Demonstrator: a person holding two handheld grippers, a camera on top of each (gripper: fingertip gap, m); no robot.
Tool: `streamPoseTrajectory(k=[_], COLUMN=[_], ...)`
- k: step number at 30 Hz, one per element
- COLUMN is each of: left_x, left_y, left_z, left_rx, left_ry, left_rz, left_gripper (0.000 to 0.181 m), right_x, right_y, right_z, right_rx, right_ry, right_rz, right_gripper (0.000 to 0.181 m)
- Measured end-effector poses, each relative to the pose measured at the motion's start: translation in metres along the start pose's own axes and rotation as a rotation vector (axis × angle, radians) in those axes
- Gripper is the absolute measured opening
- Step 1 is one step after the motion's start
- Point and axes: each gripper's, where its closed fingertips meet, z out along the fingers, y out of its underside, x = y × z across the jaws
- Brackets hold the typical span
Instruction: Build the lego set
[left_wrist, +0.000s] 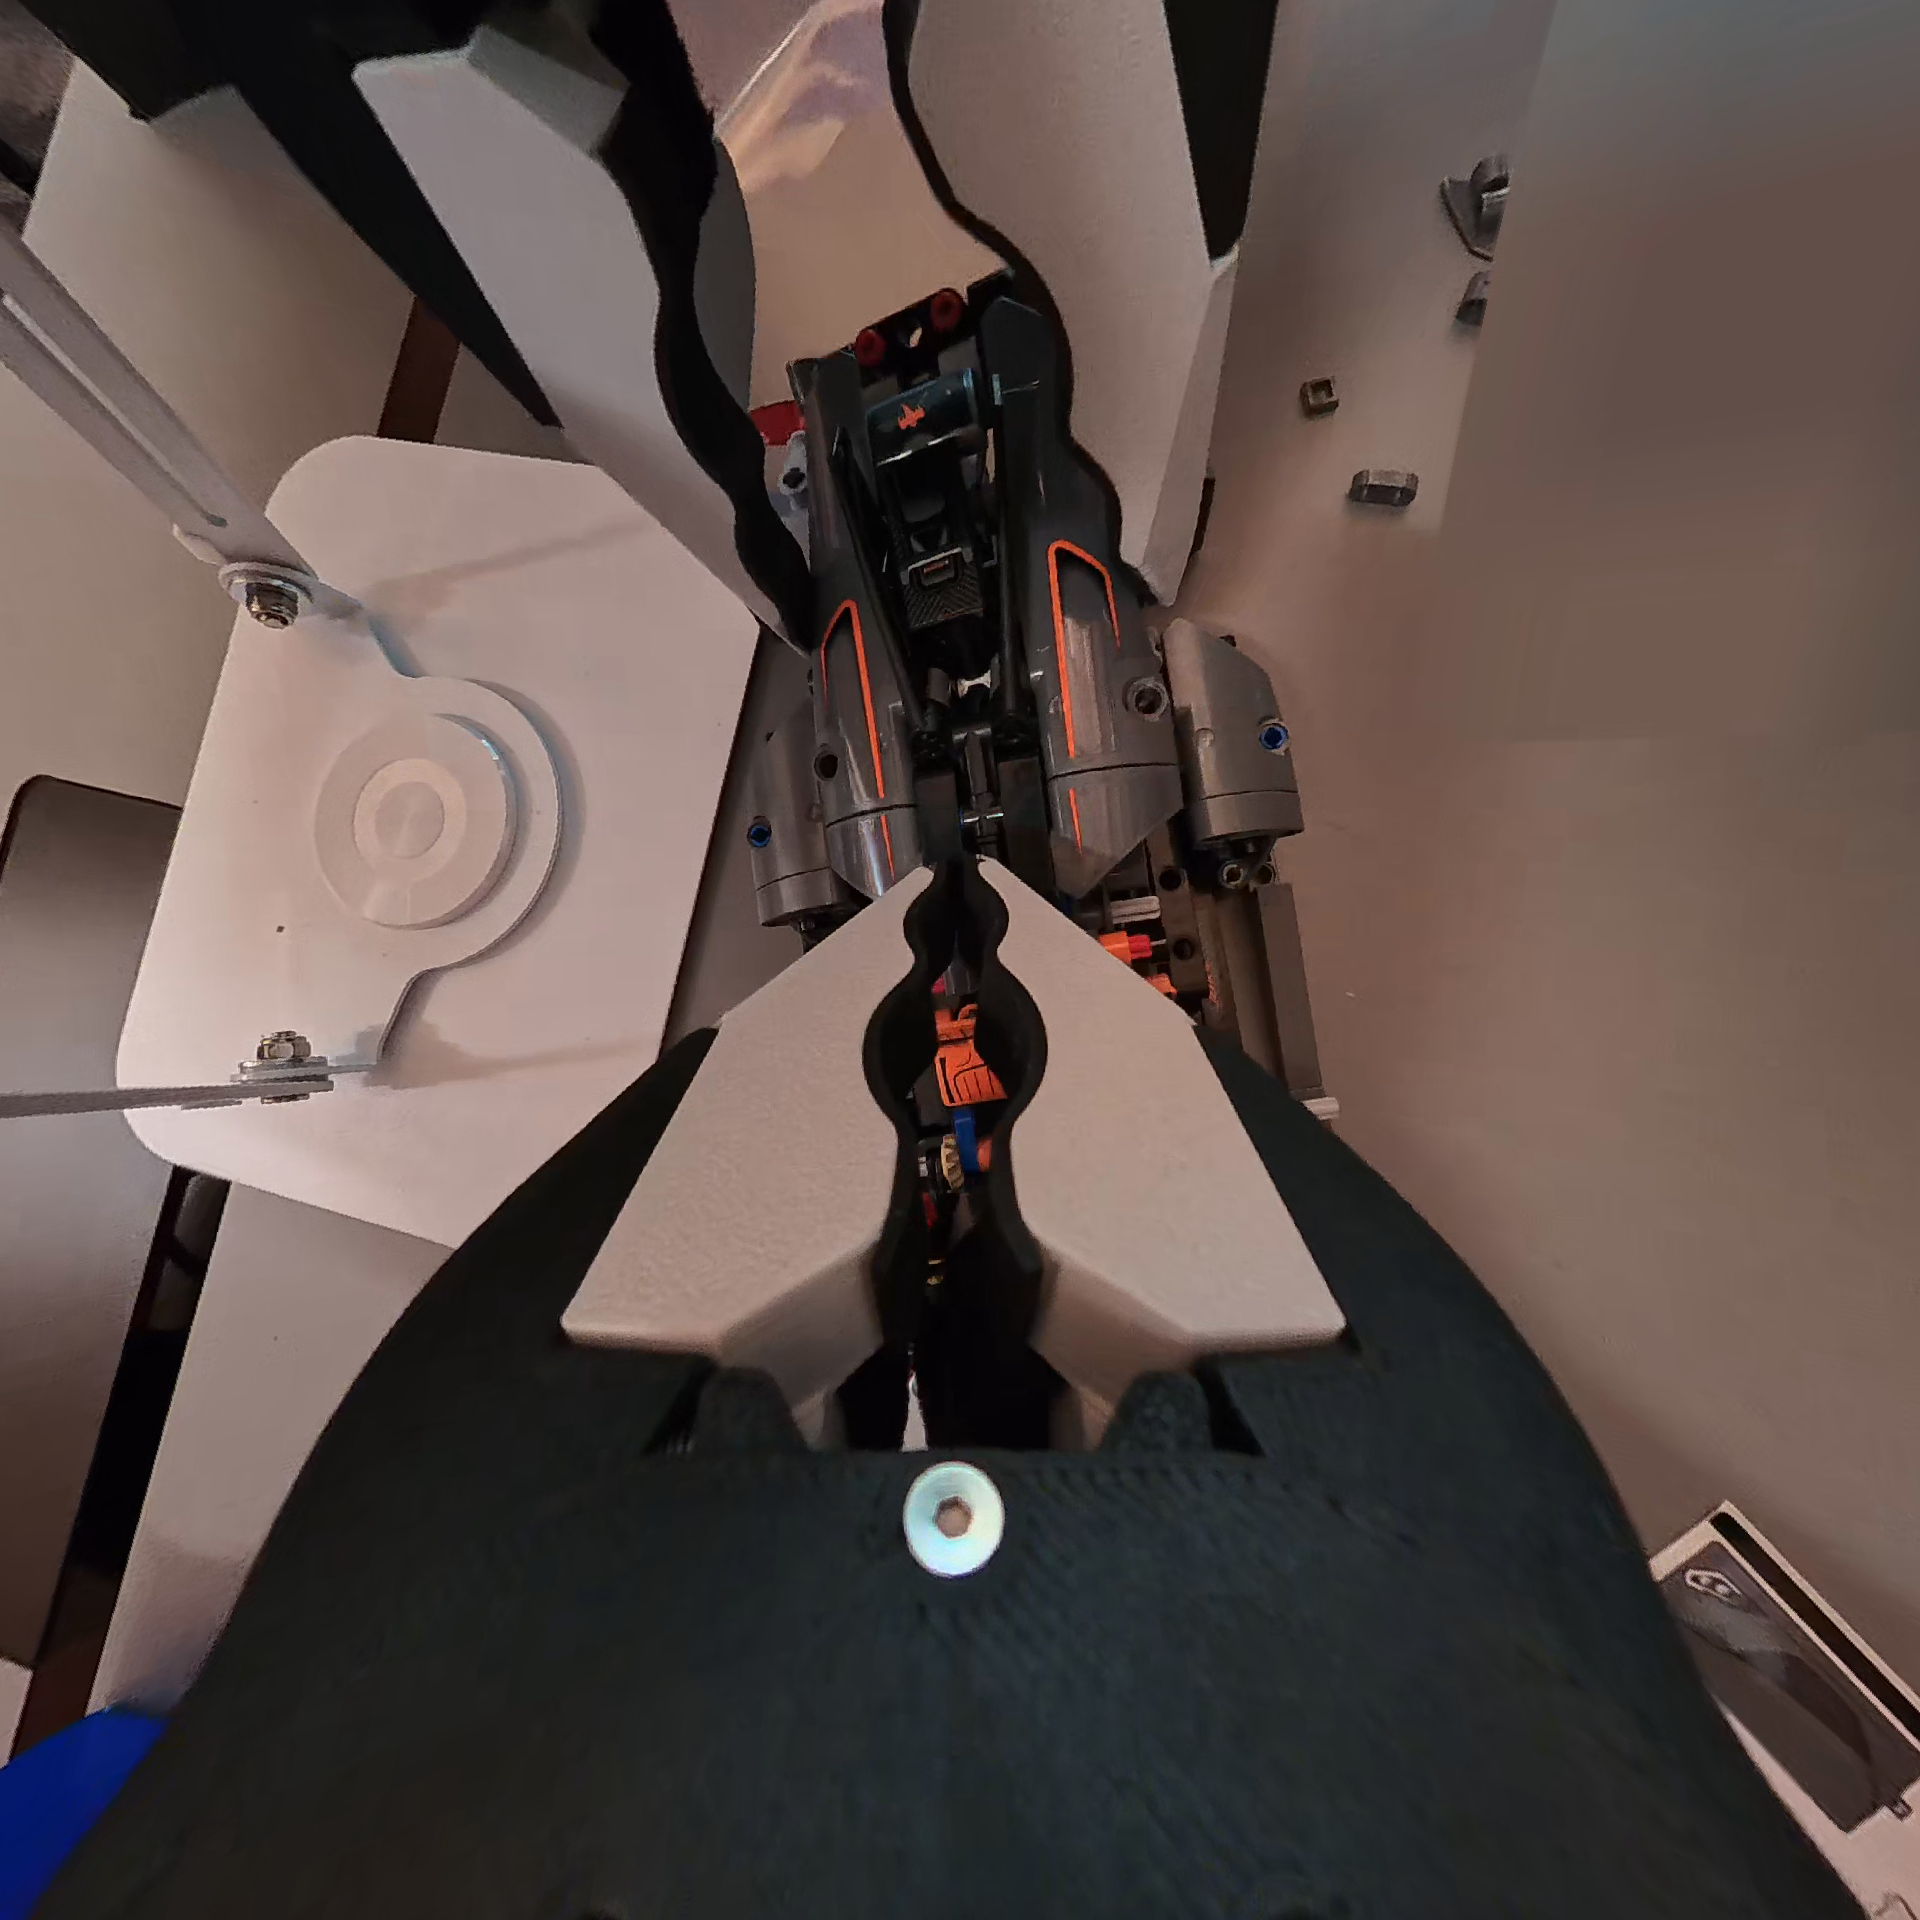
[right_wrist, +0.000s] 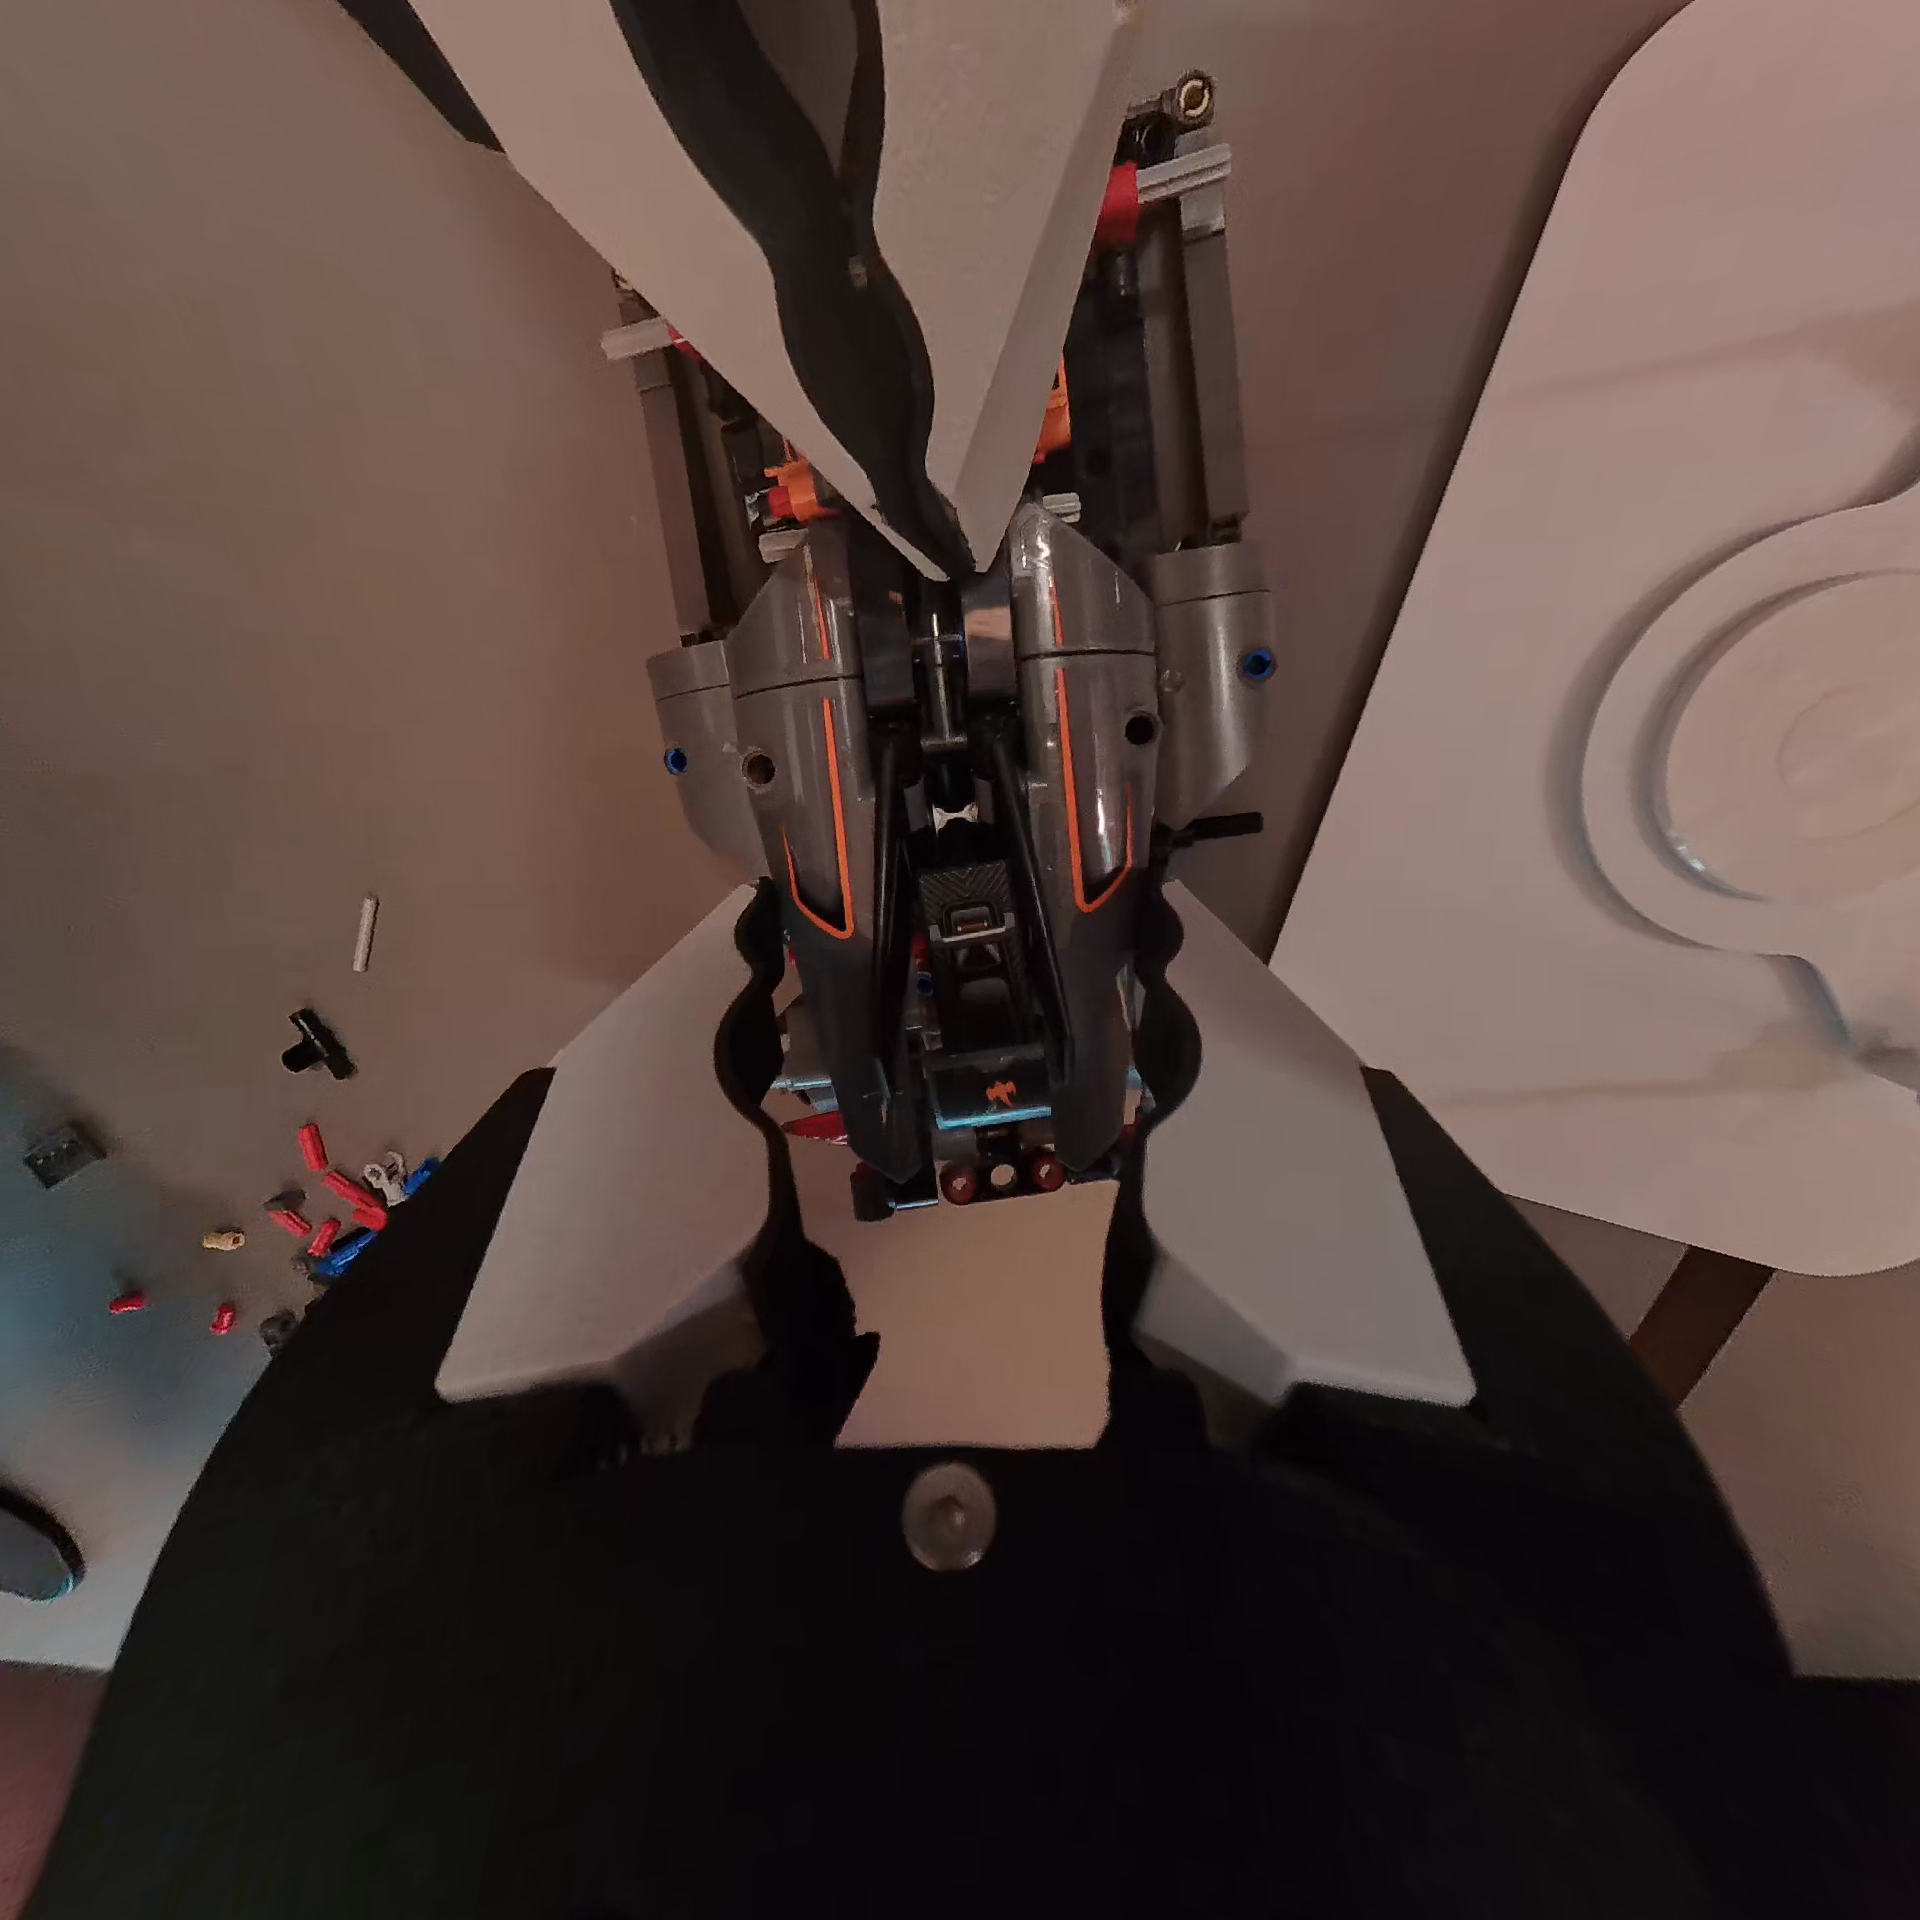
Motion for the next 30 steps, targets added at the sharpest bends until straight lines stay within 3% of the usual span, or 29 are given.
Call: streamPoseTrajectory(k=[11, 17, 21, 30], left_x=[0.000, 0.001, 0.000, -0.003], left_y=[-0.004, -0.004, -0.004, 0.002], left_z=[0.002, 0.001, 0.001, -0.010], left_rx=[-0.013, 0.031, 0.037, 0.071], left_ry=[-0.051, -0.035, -0.030, -0.053], left_rz=[-0.002, -0.063, -0.072, -0.079], left_gripper=[0.000, 0.000, 0.000, 0.000], right_x=[0.000, -0.006, -0.004, -0.004], right_y=[0.003, -0.022, -0.048, -0.054], right_z=[0.001, -0.028, -0.020, -0.002], right_rx=[-0.010, 0.149, 0.222, 0.270], right_ry=[0.060, 0.099, 0.151, 0.107], right_rz=[-0.031, -0.061, -0.087, -0.055], right_gripper=[0.068, 0.066, 0.044, 0.016])
